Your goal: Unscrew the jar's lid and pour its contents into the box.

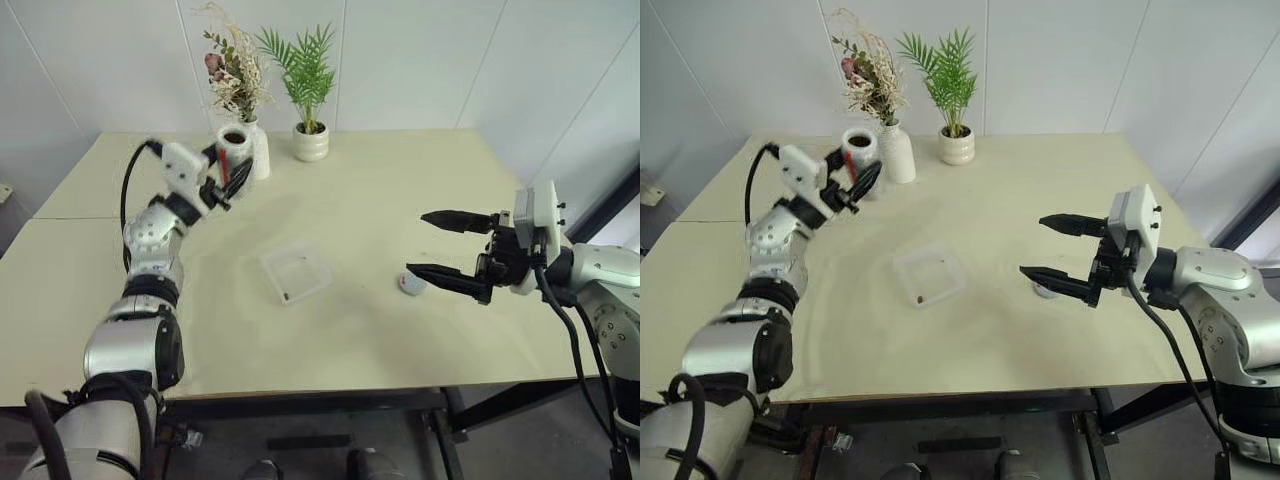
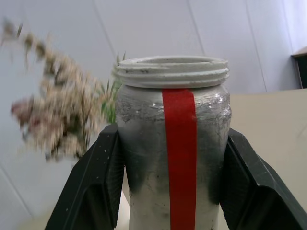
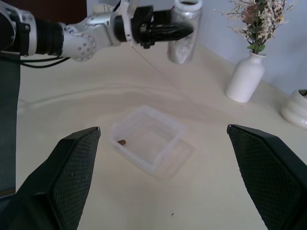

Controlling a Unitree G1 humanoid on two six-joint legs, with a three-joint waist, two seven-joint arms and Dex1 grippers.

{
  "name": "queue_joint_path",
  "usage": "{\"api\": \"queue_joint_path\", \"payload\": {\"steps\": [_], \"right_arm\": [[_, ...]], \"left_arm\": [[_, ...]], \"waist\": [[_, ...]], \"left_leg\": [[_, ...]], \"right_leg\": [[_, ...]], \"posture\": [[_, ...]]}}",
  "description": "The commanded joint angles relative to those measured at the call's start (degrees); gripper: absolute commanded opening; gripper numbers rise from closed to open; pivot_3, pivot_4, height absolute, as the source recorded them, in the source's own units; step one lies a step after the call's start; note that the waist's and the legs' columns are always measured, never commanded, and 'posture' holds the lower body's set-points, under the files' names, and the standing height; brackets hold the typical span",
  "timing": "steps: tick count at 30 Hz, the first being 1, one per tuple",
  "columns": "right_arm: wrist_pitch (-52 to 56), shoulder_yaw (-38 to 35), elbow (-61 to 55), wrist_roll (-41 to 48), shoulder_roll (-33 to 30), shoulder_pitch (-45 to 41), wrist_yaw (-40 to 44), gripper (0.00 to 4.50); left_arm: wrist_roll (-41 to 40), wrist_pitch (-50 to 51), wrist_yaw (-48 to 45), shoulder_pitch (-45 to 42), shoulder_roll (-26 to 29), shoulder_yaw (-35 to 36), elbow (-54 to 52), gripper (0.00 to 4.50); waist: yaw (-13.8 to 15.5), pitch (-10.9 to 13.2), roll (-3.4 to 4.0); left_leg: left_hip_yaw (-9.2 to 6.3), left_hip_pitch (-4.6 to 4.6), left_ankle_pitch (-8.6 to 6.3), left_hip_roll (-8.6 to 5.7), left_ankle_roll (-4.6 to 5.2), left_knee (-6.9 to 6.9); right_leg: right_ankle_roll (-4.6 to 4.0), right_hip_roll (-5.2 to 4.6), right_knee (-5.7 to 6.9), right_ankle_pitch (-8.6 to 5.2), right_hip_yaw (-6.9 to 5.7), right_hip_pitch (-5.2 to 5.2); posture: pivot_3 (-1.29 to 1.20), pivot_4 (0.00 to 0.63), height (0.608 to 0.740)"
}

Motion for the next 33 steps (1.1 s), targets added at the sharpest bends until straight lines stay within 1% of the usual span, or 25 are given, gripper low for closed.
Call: {"api": "queue_joint_path", "payload": {"steps": [1,3,6,8,11,19,21,22,26,27,33], "right_arm": [[-1.08,-1.67,-0.36,0.46,-1.45,-1.56,0.93,4.47],[-0.98,-1.8,-0.38,0.55,-1.61,-1.55,1.12,4.47],[-0.64,-1.81,-0.45,0.74,-1.83,-1.34,1.45,4.47],[-0.56,-1.54,-0.34,0.55,-2.01,-1.39,1.68,4.47],[-0.48,-1.35,-0.08,0.43,-2.06,-1.75,1.85,4.47],[-0.24,-1.22,0.68,0.32,-2.78,-2.44,2.51,4.47],[0.01,-1.03,0.78,0.39,-2.88,-2.89,2.43,4.5],[-0.02,-0.9,0.93,0.27,-2.92,-3.1,2.45,4.5],[-0.32,-0.44,1.66,-0.19,-2.93,-3.83,2.74,4.5],[-0.39,-0.32,1.91,-0.33,-2.96,-4.05,2.87,4.5],[-0.51,0.09,3.1,-0.88,-3.03,-5.24,3.92,4.5]], "left_arm": [[-4.04,3.21,-1.42,3.68,-0.8,2.63,-4.17,2.21],[-5.8,5.65,-1.9,6.01,-1.31,3.84,-5.61,2.21],[-5.23,6.89,-3.11,9.95,-1.32,3.08,-6.49,2.21],[-4.73,7.21,-2.11,11.56,-1.52,3.0,-6.07,2.21],[-4.54,8.07,-1.66,12.71,-1.91,2.9,-5.59,2.21],[-4.0,9.34,-4.28,14.99,-1.94,1.76,-5.61,2.21],[-4.09,9.84,-4.9,14.99,-1.69,1.69,-5.76,2.93],[-4.01,10.02,-5.13,15.0,-1.58,1.58,-5.83,3.12],[-3.87,10.24,-6.2,15.3,-0.97,1.32,-6.55,4.33],[-3.96,10.37,-6.59,15.43,-0.79,1.35,-6.83,4.44],[-4.22,11.19,-9.42,16.64,1.36,1.38,-8.31,4.44]], "waist": [[0.12,0.0,0.0],[0.18,0.01,-0.01],[0.16,0.0,-0.01],[0.15,0.0,-0.01],[0.18,0.0,-0.01],[0.18,0.0,-0.01],[0.17,0.0,-0.01],[0.16,-0.01,-0.01],[0.14,0.0,-0.01],[0.13,0.0,-0.01],[-0.01,0.0,-0.01]], "left_leg": [[0.0,-0.01,0.02,0.02,0.0,0.01],[-0.02,-0.04,0.06,0.04,0.0,0.04],[-0.02,-0.06,0.07,0.03,0.0,0.07],[0.0,-0.06,0.08,0.03,0.01,0.07],[0.01,-0.05,0.08,0.05,0.01,0.06],[0.03,-0.05,0.08,0.05,0.01,0.04],[0.03,-0.04,0.08,0.05,0.01,0.04],[0.03,-0.04,0.08,0.05,0.01,0.04],[0.04,-0.06,0.08,0.07,0.01,0.02],[0.04,-0.06,0.08,0.07,0.01,0.01],[0.07,-0.06,0.08,0.09,0.01,-0.07]], "right_leg": [[-0.02,0.02,0.0,0.05,0.0,-0.01],[-0.04,0.04,-0.01,0.12,-0.01,-0.01],[-0.03,0.03,-0.05,0.18,0.0,-0.01],[-0.03,0.03,-0.07,0.2,0.03,-0.01],[-0.04,0.04,-0.08,0.22,0.04,-0.02],[-0.03,0.03,-0.12,0.22,0.05,-0.01],[-0.03,0.04,-0.12,0.23,0.05,-0.01],[-0.04,0.04,-0.13,0.23,0.05,-0.01],[-0.05,0.04,-0.2,0.24,0.05,-0.01],[-0.05,0.04,-0.2,0.24,0.05,-0.02],[-0.06,0.04,-0.34,0.28,0.06,-0.01]], "posture": [[0.0,0.15,0.74],[0.0,0.15,0.74],[0.0,0.15,0.74],[0.0,0.15,0.74],[0.0,0.15,0.74],[0.0,0.15,0.74],[0.0,0.15,0.74],[0.0,0.15,0.74],[0.0,0.15,0.74],[0.0,0.15,0.74],[0.0,0.15,0.74]]}}
